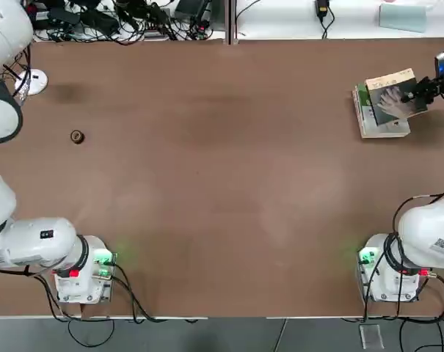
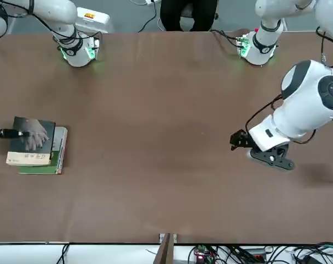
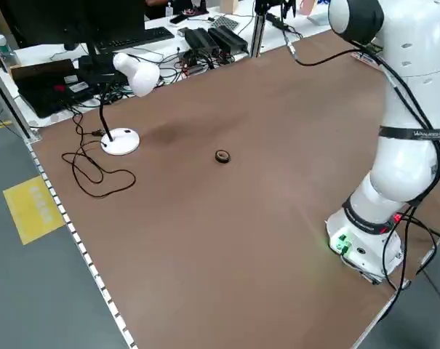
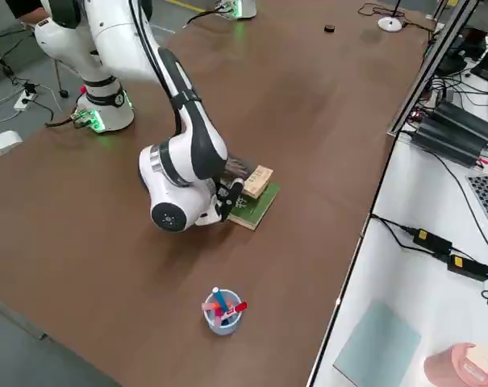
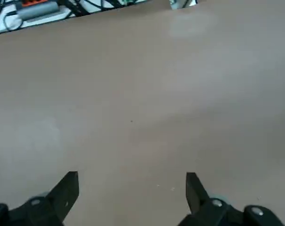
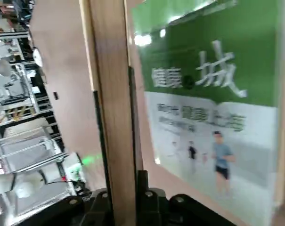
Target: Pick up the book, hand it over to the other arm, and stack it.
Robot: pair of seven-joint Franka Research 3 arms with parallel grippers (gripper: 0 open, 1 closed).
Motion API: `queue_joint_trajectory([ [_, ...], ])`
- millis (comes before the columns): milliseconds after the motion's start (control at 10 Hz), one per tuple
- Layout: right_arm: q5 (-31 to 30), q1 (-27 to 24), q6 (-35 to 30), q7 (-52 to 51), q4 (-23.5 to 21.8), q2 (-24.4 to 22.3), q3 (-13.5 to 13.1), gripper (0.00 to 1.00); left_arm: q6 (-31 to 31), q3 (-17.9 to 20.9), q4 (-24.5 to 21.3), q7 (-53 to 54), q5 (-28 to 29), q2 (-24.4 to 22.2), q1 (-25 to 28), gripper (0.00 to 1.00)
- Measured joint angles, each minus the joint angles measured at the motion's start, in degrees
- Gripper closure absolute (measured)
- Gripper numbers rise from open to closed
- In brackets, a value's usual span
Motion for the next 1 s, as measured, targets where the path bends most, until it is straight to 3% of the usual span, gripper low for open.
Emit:
queue_joint_trajectory([
  [500,-1.7,0.0,2.3,-1.9,0.2,0.6,-0.4,0.84,-3.9,1.2,-0.1,0.3,0.0,-0.6,2.1,0.0],
  [1000,-0.7,-0.6,5.0,-2.5,-0.3,1.8,-1.3,0.84,-9.3,11.0,-1.1,1.1,-0.8,-4.5,-3.2,0.0],
])
